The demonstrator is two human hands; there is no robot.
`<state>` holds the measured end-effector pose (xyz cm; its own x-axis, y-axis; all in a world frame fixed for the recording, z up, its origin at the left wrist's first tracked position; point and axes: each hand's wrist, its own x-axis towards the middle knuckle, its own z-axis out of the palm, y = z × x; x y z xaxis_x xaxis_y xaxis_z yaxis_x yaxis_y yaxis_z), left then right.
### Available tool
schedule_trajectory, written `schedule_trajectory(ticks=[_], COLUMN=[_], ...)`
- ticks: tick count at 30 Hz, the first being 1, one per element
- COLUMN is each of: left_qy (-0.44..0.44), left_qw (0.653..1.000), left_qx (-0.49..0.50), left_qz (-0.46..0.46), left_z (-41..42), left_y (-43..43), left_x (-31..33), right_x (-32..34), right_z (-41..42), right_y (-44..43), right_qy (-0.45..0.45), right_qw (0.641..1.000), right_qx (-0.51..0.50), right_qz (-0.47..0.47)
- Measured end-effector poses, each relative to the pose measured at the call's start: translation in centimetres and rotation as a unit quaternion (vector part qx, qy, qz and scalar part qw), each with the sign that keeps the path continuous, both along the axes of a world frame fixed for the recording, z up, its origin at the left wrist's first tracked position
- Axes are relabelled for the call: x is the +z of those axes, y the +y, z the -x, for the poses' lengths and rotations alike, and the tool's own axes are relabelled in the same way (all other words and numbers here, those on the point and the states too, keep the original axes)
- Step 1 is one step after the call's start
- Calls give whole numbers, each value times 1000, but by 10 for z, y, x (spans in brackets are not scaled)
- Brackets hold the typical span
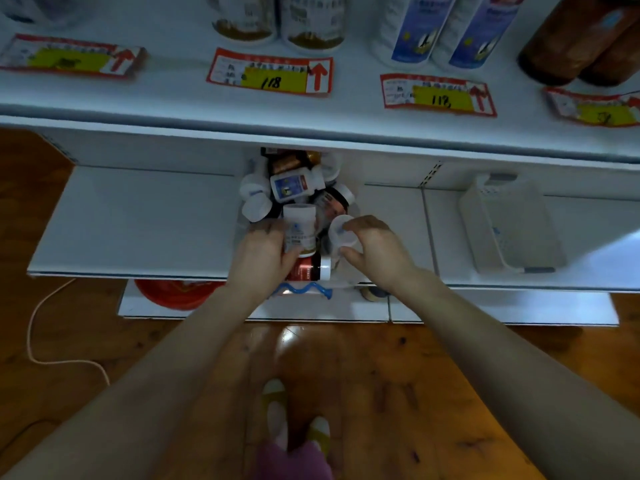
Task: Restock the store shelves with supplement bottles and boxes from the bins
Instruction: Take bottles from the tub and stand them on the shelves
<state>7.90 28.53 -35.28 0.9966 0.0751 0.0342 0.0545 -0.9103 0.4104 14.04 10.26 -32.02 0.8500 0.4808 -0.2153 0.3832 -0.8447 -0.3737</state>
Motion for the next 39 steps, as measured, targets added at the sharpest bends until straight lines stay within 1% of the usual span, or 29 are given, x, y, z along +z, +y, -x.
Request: schedule_trajectory(ticks=[2,7,10,17,19,20,23,26,29,33,36,39], left_qy=[-8,-20,-14,-46,-40,-23,-11,-21,-42,-77,-85,-98], left_qw=[1000,995,994,997,999,999,998,988,977,973,967,962], left_qx=[-4,-5,-3,-22,3,20,57,85,96,105,146,178], left_qz=[-22,-94,-107,-64,-33,-22,34,128,188,190,192,183], left_z=[-18,-45,-48,-42,-43,-43,-34,-10,26,75,108,131], left_y=[0,0,0,0,-4,-6,-10,-17,-21,-27,-36,-40], left_x=[-9,-24,-27,-24,-18,-15,-8,13,43,93,136,175], right_x=[-17,-40,-42,-18,-7,-3,13,35,63,110,147,182], right_z=[-8,-22,-25,-7,0,5,23,40,61,84,92,97], right_y=[2,11,13,3,-2,-6,-19,-35,-49,-63,-69,-66], right_qy=[-7,5,18,-23,-23,-17,19,57,73,115,165,177], right_qw=[1000,1000,1000,999,999,999,994,982,971,960,951,941], right_qx=[3,12,5,-27,-26,-30,-66,-105,-131,-130,-99,-57], right_qz=[18,16,22,-3,-18,-30,-84,-149,-184,-218,-244,-284])
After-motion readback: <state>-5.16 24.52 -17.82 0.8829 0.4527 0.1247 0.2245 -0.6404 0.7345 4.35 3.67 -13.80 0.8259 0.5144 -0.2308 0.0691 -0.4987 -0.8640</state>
